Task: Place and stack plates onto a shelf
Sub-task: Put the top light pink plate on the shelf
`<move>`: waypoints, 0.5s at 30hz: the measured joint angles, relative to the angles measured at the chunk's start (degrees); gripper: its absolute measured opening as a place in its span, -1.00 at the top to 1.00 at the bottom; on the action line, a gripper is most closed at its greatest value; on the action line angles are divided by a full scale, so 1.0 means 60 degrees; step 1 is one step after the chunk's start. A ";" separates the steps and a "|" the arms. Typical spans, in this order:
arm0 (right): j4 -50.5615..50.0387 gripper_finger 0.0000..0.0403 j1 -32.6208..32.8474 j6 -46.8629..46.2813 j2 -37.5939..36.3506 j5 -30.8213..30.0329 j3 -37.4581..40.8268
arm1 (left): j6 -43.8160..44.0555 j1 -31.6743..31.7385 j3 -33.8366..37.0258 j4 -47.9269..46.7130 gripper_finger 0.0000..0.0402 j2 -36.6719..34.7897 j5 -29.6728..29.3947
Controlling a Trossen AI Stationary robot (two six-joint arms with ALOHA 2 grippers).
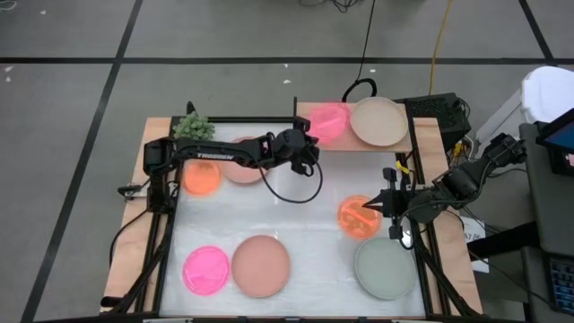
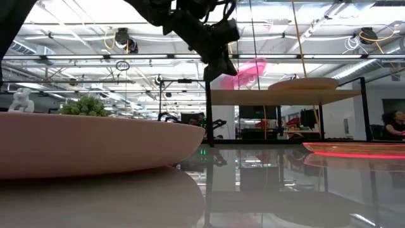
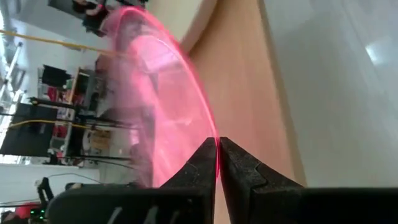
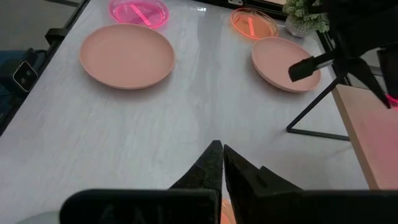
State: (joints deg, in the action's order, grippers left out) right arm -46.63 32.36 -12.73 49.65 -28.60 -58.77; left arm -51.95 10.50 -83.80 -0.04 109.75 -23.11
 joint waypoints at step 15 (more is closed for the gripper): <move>0.0003 1.00 0.0000 -0.0011 0.0000 0.0018 0.0001 | 0.0043 0.0241 0.0001 -0.0248 0.88 0.0300 0.0233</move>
State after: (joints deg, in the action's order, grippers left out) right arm -46.62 32.36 -12.80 49.65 -28.49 -58.76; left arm -51.70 11.94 -83.79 -1.53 111.55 -21.71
